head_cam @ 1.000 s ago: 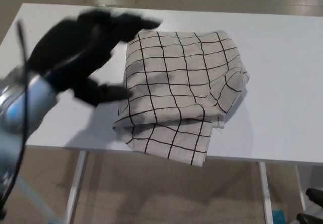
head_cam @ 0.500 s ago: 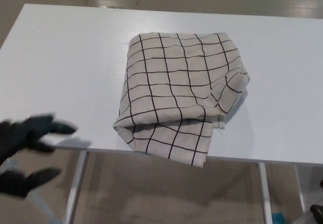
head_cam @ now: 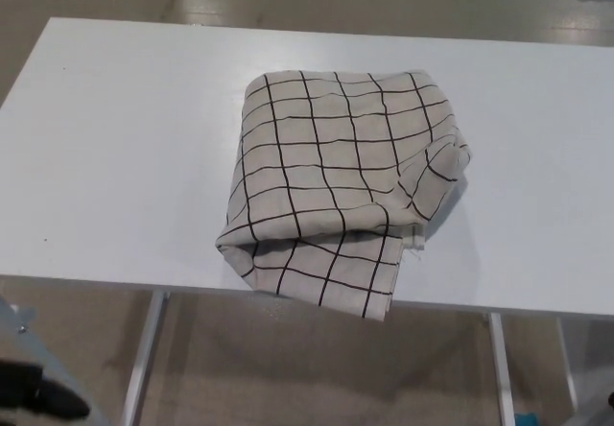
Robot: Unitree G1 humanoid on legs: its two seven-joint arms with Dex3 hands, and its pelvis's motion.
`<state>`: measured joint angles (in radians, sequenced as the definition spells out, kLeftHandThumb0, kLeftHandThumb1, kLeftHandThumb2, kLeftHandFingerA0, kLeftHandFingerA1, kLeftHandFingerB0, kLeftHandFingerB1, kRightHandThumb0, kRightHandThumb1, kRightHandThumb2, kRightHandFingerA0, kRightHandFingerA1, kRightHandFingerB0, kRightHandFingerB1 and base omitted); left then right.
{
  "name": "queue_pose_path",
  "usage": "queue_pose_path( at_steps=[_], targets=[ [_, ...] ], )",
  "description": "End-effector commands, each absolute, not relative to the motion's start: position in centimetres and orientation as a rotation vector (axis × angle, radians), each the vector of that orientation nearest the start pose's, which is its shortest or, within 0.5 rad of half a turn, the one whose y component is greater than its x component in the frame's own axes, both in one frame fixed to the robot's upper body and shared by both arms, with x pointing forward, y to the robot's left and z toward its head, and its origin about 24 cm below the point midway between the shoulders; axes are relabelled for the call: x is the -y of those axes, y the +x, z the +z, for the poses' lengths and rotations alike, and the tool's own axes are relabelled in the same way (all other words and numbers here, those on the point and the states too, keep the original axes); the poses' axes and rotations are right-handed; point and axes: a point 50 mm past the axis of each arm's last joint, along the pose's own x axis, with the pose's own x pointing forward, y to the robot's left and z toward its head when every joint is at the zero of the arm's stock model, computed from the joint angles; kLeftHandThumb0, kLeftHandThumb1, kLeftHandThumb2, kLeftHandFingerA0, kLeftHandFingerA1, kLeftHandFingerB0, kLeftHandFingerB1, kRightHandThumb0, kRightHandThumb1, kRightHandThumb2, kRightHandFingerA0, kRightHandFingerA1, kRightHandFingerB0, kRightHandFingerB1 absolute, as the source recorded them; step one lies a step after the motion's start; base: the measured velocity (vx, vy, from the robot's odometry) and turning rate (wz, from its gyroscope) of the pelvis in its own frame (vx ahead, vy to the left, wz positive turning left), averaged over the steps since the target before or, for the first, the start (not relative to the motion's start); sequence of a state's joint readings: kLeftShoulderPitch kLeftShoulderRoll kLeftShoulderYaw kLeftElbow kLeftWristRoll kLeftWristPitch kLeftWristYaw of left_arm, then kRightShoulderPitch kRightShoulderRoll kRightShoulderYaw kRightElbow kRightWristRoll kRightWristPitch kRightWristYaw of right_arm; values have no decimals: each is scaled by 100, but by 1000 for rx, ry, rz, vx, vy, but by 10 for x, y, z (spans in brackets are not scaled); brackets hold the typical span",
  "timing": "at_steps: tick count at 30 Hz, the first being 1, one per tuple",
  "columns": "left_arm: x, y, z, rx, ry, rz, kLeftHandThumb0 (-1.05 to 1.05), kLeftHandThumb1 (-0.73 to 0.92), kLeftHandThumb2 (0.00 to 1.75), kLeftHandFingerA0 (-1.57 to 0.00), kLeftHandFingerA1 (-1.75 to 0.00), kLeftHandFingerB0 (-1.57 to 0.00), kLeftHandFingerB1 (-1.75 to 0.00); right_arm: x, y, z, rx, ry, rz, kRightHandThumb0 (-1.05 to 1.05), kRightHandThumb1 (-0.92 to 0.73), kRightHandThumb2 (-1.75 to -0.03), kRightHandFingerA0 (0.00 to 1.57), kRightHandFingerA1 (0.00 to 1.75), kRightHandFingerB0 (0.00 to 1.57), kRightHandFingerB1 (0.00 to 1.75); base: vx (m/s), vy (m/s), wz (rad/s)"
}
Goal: Use the left hand to fold a white towel with checkered patterns in half.
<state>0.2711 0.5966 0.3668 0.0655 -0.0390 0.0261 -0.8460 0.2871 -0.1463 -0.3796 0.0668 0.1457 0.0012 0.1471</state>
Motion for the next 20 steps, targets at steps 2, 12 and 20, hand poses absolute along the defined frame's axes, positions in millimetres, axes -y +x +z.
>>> queue_pose_path(
  at_steps=[2, 12, 20],
  targets=[
    [-318, 118, -34, -520, -172, -141, -65, 49, 56, -59, -43, -52, -39, 283, 136, -24, -376, 72, -398, -21, -58, -57, 56, 67, 60, 60, 0, 0, 0],
    [-319, 119, -80, -628, 49, 81, -76, 56, 58, -29, -34, -35, -32, 255, 116, -33, -435, 55, -295, -21, -59, -57, 42, 58, 46, 49, 0, 0, 0],
    [-321, 128, -82, -604, 64, 85, -73, 54, 57, -32, -35, -34, -32, 236, 122, -36, -457, 128, -218, -22, -60, -57, 36, 56, 43, 48, 0, 0, 0]
  ],
)
